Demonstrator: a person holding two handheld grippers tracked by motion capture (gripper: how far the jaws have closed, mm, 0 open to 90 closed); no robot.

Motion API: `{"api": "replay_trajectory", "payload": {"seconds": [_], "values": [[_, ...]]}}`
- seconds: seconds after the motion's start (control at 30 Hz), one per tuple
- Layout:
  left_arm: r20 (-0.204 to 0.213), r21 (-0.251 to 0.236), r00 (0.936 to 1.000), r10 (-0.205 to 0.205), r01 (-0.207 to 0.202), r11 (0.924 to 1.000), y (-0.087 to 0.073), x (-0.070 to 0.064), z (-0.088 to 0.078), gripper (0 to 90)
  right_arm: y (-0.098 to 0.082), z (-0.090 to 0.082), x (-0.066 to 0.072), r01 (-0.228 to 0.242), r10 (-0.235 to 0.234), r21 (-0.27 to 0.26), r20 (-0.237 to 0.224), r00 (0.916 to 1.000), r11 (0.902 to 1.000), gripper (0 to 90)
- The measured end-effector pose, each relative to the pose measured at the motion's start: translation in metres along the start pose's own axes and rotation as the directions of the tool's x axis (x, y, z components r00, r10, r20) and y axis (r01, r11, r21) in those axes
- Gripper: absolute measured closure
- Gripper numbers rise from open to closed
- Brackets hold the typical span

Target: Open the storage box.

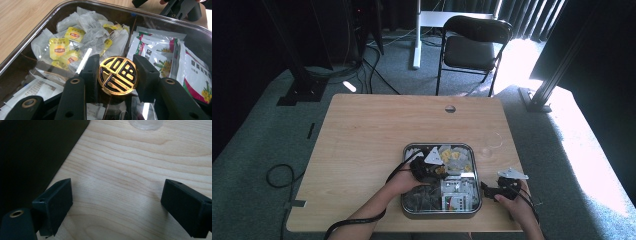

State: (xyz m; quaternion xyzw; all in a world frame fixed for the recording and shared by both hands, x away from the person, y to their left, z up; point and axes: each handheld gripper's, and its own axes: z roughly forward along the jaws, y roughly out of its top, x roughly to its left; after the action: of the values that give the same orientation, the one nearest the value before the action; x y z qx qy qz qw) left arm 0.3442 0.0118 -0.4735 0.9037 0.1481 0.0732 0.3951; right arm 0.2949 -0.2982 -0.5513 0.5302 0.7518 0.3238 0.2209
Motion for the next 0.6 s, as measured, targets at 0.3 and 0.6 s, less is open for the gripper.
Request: {"api": "replay_trajectory", "payload": {"seconds": [0.3,0.6], "values": [[-0.007,-0.023,0.9997,0.023,-0.023,0.9995,0.009,-0.004,-0.010,59.5,0.000,0.000,0.000,0.002,-0.002,-0.001,0.001,1.0000,1.0000,9.9],[-0.030,-0.051,0.9994,0.019,-0.021,0.9985,0.016,-0.002,-0.025,59.6,0.000,0.000,0.000,0.002,-0.002,-0.001,0.001,1.0000,1.0000,9.9]]}}
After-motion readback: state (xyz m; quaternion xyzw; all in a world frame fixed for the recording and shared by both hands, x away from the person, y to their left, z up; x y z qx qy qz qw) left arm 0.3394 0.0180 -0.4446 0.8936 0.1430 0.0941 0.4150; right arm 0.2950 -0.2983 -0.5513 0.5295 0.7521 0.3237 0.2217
